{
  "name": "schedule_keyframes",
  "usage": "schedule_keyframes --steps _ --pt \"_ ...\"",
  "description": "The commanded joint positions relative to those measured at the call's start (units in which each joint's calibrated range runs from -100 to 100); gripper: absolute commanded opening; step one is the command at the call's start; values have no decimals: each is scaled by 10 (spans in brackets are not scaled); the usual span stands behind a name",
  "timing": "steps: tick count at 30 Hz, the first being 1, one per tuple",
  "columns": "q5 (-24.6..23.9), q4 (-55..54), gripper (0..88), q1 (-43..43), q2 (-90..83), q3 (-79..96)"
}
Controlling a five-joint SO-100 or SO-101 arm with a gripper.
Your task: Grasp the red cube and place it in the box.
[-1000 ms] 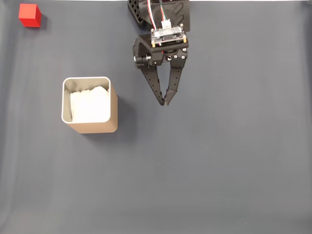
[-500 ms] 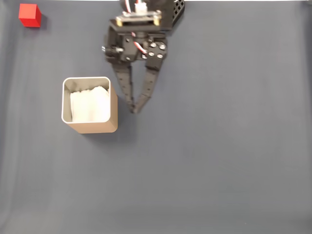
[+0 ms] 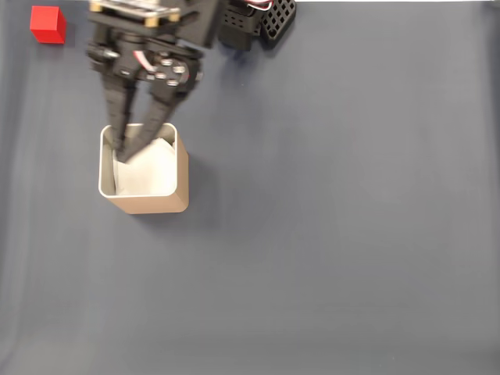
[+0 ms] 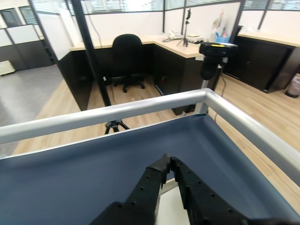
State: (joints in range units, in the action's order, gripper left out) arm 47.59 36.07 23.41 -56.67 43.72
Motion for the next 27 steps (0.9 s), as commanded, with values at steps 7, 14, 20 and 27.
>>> schedule_keyframes --steps 7,14,20,27 --pt "-3 -9 2 123 23 -35" --pt "-3 13 1 194 24 -30" --pt "-4 53 1 245 31 -38" --pt "4 71 1 280 36 -30"
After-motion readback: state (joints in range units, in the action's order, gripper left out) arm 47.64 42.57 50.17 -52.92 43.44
